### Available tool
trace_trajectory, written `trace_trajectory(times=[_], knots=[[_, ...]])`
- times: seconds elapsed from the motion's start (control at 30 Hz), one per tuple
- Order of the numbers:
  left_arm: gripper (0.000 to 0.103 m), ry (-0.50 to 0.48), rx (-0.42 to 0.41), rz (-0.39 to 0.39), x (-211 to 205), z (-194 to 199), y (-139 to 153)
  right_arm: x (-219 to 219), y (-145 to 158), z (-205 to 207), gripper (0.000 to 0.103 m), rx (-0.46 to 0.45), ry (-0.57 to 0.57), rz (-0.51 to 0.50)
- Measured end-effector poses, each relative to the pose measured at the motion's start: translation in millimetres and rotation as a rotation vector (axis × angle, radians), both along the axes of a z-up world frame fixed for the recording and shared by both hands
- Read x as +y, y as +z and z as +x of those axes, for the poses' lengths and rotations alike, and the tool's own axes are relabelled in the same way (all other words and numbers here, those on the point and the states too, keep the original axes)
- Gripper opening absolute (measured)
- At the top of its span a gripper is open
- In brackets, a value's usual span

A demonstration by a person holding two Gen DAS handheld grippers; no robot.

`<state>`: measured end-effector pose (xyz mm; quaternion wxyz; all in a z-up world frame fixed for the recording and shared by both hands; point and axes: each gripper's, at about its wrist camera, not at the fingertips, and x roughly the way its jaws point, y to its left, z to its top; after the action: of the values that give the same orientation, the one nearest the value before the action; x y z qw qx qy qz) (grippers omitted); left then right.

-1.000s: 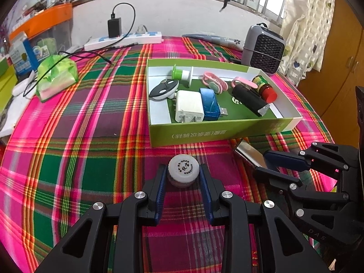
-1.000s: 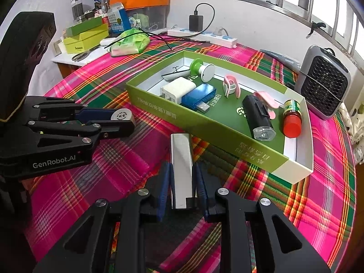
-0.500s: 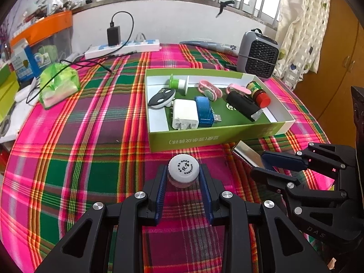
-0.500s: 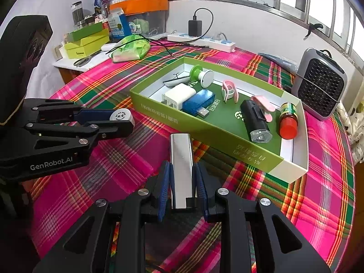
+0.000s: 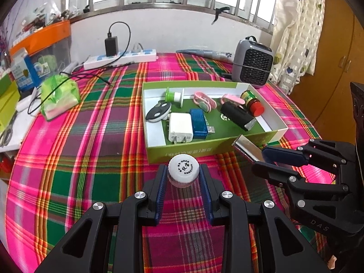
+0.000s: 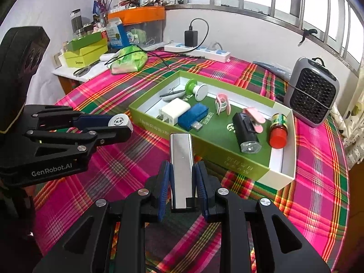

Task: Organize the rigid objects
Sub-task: 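Lift the container and silver case with both tools and carry them over the tray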

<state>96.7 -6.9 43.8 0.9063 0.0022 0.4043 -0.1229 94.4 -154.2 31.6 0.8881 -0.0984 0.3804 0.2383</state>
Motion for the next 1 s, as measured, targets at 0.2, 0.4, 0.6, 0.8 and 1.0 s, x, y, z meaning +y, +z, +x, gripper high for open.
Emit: trace_trajectory(times=[0.2, 0.4, 0.6, 0.8, 1.0], knots=[[0.027, -0.009, -0.014, 0.001, -3, 3, 6, -4, 5, 2, 0.025, -0.011, -0.015, 0.000], [0.027, -0.018, -0.023, 0.005, -7, 6, 9, -8, 7, 6, 0.025, -0.016, -0.029, 0.004], [0.027, -0.023, -0.035, 0.011, -10, 12, 12, -14, 10, 12, 0.025, -0.020, -0.047, 0.009], [0.027, -0.027, -0.040, 0.015, -14, 23, 15, -21, 15, 20, 0.025, -0.026, -0.076, 0.019], [0.027, -0.034, -0.039, 0.007, -18, 39, 15, -29, 17, 35, 0.025, -0.027, -0.113, 0.017]])
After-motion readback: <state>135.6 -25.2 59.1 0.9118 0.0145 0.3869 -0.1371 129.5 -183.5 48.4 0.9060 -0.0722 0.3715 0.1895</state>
